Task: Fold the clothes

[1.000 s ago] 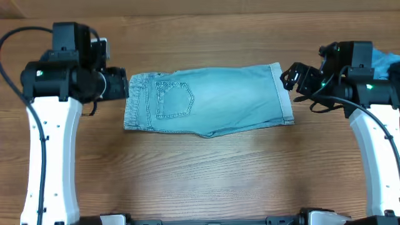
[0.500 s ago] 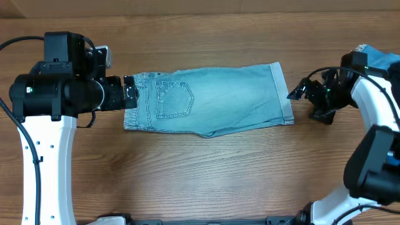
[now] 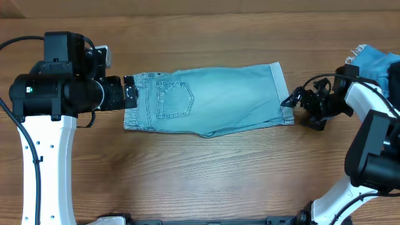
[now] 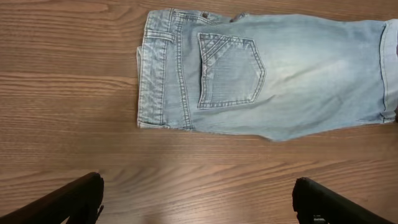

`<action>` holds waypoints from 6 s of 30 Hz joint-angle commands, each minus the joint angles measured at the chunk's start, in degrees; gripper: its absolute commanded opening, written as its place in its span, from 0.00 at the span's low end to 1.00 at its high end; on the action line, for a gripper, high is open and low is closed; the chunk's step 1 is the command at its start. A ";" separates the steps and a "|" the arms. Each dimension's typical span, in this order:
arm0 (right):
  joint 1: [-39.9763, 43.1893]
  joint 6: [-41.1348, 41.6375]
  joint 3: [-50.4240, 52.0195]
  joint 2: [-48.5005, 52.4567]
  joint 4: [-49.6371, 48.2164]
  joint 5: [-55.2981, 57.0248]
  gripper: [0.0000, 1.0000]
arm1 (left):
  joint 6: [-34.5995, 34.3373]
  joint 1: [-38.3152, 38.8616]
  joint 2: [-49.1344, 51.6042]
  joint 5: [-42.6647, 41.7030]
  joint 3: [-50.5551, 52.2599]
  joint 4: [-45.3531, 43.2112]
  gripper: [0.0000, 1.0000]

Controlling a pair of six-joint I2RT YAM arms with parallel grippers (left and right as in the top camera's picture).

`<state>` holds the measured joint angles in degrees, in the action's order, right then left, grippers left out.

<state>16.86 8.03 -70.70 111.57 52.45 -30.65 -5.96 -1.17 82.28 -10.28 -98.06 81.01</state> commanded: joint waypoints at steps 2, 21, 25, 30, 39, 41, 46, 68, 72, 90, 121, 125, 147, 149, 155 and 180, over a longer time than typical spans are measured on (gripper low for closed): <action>0.15 -0.35 2.62 -0.31 -3.21 -2.12 0.99 | 0.81 -0.20 -0.04 0.37 -0.02 -0.17 1.00; 0.04 -0.81 10.71 -0.31 -13.97 -14.45 0.82 | 0.79 -0.20 0.02 0.37 -0.02 -0.92 1.00; 0.04 -0.22 10.69 -0.31 -19.21 -14.45 0.78 | 0.79 -0.20 0.04 0.37 -0.02 -0.92 1.00; 0.04 0.09 10.69 -0.31 -24.06 -12.87 0.90 | 0.79 -0.20 0.07 0.39 -0.02 -0.94 1.00; -1.64 0.04 10.69 -0.20 -27.17 -11.87 0.96 | 0.63 -0.20 0.11 0.37 -0.02 -2.89 1.00; -2.43 0.11 10.69 0.39 -27.10 -11.47 0.96 | 0.63 -0.20 0.11 0.37 -0.02 -2.86 1.00; -4.42 0.09 10.69 3.93 -28.85 -11.41 0.93 | 0.63 -0.20 0.11 0.37 -0.02 -2.91 1.00; -2.01 3.06 7.93 -3.63 -25.92 -11.41 0.13 | 0.63 -0.20 0.11 0.37 -0.02 -3.10 1.00; -1.92 3.08 7.93 -4.55 -23.93 -10.95 0.04 | 0.66 -0.20 0.11 0.37 -0.02 -3.34 1.00; 9.42 3.06 1.60 -19.43 -12.17 -1.97 0.04 | 0.66 -0.20 0.11 0.37 -0.02 -3.50 1.00; -14.97 -8.72 -30.71 -18.73 22.58 22.56 0.04 | 0.66 -0.20 0.11 0.20 -0.02 -3.48 1.00; -18.21 -8.70 -27.63 -14.19 20.94 23.10 0.04 | 0.66 -0.20 0.11 0.20 -0.02 -3.48 1.00; -37.88 -3.30 -27.50 3.98 7.82 21.59 0.20 | 0.66 -0.20 0.11 0.22 -0.02 -3.48 1.00; -38.56 -3.30 -27.50 4.11 8.00 21.57 0.48 | 0.66 -0.20 0.11 0.22 -0.02 -3.48 1.00; -39.15 -3.30 -27.52 4.07 11.52 21.59 0.65 | 0.66 -0.20 0.11 0.20 -0.02 -3.48 1.00; -18.93 7.65 -27.21 5.51 12.37 18.01 0.04 | 0.66 -0.20 0.11 0.20 -0.02 -3.48 1.00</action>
<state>-1.83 15.03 -98.02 113.99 64.38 -15.44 -5.96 -1.17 82.30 -10.28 -98.06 77.76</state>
